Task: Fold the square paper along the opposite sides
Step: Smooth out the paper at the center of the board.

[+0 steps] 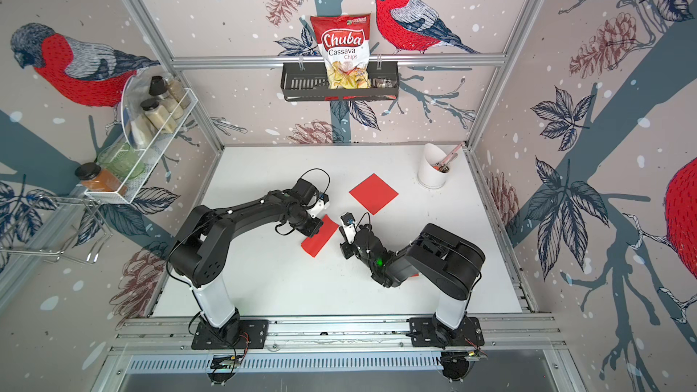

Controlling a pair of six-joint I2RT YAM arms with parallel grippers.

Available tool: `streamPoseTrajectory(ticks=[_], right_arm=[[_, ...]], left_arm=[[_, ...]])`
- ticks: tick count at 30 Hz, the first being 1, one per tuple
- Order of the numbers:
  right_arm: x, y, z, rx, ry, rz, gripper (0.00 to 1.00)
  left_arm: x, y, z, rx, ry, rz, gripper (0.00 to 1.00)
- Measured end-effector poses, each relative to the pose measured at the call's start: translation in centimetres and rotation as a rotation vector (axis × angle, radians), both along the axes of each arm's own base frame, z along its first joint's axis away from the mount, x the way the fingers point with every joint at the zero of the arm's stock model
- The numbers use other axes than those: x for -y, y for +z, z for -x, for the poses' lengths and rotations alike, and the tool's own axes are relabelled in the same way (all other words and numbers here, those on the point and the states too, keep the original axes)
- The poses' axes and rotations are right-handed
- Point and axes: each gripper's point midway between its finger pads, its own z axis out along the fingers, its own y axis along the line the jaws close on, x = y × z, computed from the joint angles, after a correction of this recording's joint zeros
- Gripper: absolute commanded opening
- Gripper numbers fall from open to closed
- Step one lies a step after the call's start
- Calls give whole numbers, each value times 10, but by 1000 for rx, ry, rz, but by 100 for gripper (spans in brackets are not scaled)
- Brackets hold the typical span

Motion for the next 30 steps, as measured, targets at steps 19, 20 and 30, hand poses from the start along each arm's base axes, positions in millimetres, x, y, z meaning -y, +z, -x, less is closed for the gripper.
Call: streamPoseTrajectory(ticks=[19, 20, 30], right_arm=[[-70, -31, 26, -6, 214, 21, 0], [-70, -35, 27, -11, 218, 28, 0], [-69, -49, 34, 8, 214, 61, 0]], left_arm=[[-8, -9, -2, 3, 188, 63, 0], [-8, -9, -2, 3, 188, 63, 0], [-9, -9, -4, 1, 204, 70, 0]])
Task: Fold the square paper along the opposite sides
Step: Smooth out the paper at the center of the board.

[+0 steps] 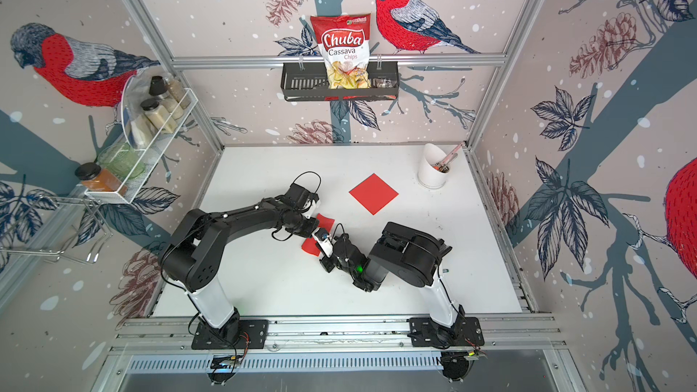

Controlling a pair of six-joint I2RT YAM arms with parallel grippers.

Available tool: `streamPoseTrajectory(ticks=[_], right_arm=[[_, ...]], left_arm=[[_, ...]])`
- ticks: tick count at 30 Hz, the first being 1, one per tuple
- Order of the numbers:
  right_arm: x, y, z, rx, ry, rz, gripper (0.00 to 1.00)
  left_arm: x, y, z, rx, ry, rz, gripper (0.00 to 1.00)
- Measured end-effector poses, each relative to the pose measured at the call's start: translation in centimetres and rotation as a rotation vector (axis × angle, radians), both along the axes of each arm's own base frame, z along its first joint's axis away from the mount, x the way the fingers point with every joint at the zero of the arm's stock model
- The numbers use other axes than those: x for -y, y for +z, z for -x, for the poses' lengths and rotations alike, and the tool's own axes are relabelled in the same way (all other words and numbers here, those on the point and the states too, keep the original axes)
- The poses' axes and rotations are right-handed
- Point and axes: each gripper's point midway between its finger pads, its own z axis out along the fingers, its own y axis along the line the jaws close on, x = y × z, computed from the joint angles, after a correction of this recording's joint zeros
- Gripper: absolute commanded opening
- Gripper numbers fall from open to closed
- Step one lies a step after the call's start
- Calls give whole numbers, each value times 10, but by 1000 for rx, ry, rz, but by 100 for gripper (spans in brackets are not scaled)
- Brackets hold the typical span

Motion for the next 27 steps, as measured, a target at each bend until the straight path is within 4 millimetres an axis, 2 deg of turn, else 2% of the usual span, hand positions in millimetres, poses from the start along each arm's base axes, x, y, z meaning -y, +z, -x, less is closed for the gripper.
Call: streamPoseTrajectory(ticks=[12, 19, 27], right_arm=[[-2, -1, 10, 19, 10, 9, 0], [3, -3, 23, 16, 26, 1, 0], [0, -4, 33, 22, 33, 0, 0]], left_arm=[[0, -2, -1, 2, 24, 15, 0], [-1, -2, -1, -1, 26, 18, 0], [-2, -1, -1, -5, 25, 21, 0]])
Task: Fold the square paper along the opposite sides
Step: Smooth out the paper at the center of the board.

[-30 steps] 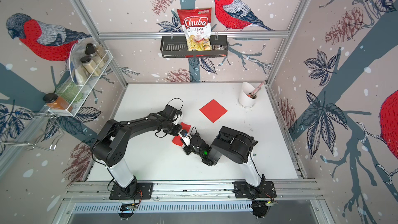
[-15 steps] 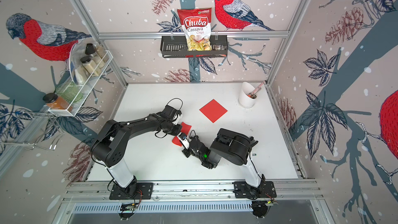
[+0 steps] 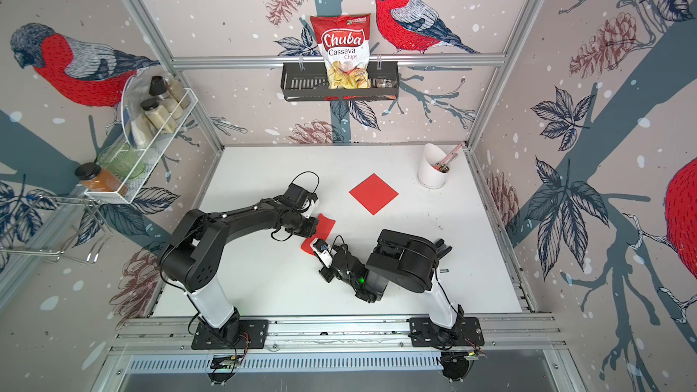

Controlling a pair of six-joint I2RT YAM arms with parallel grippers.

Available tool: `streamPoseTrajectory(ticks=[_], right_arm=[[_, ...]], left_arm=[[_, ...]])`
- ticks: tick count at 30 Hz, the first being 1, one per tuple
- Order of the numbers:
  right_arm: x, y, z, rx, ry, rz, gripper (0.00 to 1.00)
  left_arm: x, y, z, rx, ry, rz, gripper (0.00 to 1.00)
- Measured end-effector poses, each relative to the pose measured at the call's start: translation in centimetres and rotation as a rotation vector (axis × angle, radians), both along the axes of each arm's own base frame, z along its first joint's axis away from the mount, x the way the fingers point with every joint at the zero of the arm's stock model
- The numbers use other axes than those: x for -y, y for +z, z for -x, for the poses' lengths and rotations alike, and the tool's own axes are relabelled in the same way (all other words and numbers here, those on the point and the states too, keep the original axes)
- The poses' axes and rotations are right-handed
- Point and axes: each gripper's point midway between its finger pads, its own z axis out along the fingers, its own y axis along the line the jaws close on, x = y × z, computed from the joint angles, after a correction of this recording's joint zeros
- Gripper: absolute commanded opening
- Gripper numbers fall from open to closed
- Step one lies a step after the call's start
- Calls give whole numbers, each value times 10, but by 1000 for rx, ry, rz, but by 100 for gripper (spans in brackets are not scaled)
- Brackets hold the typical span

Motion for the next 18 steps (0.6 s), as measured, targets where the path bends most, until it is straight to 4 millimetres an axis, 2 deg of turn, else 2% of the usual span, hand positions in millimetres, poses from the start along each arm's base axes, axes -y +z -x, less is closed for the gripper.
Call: streamPoseTrajectory(ticks=[9, 12, 13, 16, 18], right_arm=[[-11, 3, 17, -3, 52, 10, 0], [-2, 10, 22, -9, 69, 49, 0], [1, 18, 19, -2, 67, 45, 0], [12, 61, -13, 37, -15, -50, 0], [22, 75, -34, 50, -82, -95, 0]], left_arm=[[-4, 0, -2, 15, 4, -20, 0], [-5, 1, -3, 21, 2, -26, 0], [-6, 1, -3, 24, -2, -29, 0], [-7, 1, -3, 30, 0, -31, 0], [-8, 1, -3, 35, 2, -31, 0]])
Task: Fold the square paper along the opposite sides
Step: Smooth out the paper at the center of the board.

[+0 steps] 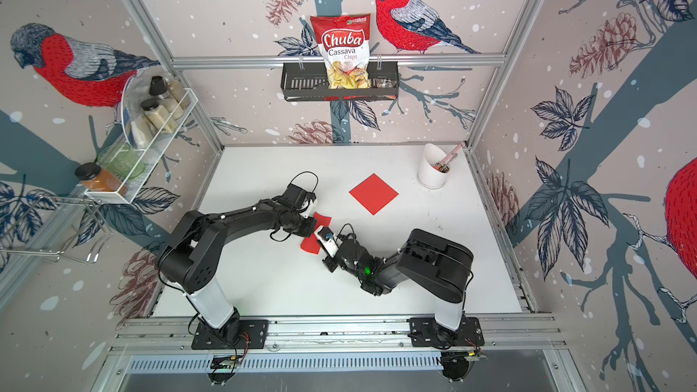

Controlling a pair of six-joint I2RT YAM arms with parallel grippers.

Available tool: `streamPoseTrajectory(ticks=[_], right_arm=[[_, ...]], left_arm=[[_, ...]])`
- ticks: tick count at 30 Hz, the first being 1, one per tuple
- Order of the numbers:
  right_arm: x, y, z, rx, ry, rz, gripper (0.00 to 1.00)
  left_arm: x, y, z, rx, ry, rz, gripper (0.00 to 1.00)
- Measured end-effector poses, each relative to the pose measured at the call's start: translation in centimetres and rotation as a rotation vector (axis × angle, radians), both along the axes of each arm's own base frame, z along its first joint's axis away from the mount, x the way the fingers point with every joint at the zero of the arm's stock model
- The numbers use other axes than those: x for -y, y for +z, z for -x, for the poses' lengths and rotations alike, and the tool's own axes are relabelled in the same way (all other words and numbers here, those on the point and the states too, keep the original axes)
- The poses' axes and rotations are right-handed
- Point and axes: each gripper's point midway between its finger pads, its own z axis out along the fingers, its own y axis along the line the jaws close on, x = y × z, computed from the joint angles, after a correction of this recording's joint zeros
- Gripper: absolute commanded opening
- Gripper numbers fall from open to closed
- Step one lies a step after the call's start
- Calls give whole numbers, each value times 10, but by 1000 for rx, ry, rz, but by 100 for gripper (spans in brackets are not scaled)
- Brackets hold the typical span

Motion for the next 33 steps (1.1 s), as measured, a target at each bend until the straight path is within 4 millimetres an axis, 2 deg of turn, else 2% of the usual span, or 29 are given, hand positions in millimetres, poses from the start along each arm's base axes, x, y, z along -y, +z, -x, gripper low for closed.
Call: streamPoseTrajectory(ticks=[3, 11, 21, 28, 33], right_arm=[[6, -5, -21, -10, -69, -4, 0], [-3, -29, -59, -38, -245, 8, 0], [-10, -67, -70, -146, -286, 29, 0], [-12, -68, -82, -177, -312, 26, 0], [8, -68, -97, -196, -390, 47, 0]], left_arm=[[0, 0, 1, 4, 0, -1, 0], [-1, 0, 13, -6, 38, 9, 0], [-7, 0, 34, -42, 122, 47, 0], [-6, -1, 33, -37, 137, 64, 0], [-4, -1, 31, -35, 137, 69, 0]])
